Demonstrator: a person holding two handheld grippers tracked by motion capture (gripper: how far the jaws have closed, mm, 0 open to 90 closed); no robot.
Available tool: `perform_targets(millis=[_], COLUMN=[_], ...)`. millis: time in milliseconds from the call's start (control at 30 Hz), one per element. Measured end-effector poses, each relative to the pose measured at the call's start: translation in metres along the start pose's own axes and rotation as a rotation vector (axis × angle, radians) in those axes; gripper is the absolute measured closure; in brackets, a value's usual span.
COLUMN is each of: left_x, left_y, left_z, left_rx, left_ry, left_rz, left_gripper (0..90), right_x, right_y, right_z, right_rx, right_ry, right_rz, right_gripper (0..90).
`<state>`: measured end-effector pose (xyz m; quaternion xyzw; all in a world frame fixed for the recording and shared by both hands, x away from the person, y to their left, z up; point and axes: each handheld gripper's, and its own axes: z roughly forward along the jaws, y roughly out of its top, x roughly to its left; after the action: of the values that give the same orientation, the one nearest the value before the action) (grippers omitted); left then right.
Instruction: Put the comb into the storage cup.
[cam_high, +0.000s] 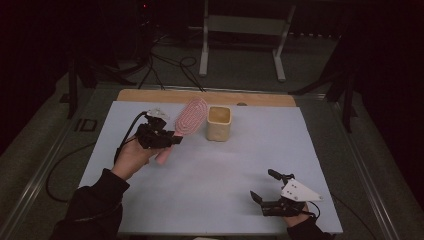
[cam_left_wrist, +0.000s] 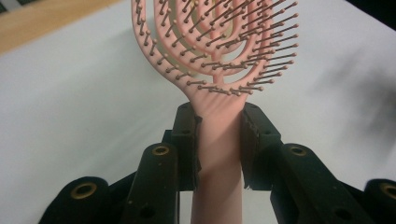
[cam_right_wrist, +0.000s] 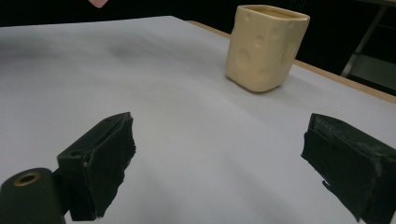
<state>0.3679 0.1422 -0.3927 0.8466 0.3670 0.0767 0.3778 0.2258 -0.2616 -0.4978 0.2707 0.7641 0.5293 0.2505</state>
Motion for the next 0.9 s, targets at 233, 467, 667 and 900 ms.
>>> perform_targets(millis=[233, 467, 667, 900], left_x=[-0.004, -0.004, -0.008, -0.012], left_y=[0.010, 0.017, 0.025, 0.040], left_z=[0.002, 0.004, 0.007, 0.009], left_rx=[-0.056, -0.130, -0.178, -0.249], left_ry=[0.010, 0.018, 0.022, 0.018], left_rz=[0.024, 0.023, 0.032, 0.060], left_gripper=[70.6, 70.6, 70.6, 70.6], right_x=[0.000, 0.000, 0.000, 0.000], right_y=[0.000, 0.000, 0.000, 0.000], right_z=[0.000, 0.000, 0.000, 0.000], right_rx=[0.000, 0.000, 0.001, 0.001], right_ry=[0.000, 0.000, -0.002, -0.002], right_rz=[-0.002, -0.002, -0.004, -0.005], right_gripper=[8.5, 8.5, 8.5, 8.5])
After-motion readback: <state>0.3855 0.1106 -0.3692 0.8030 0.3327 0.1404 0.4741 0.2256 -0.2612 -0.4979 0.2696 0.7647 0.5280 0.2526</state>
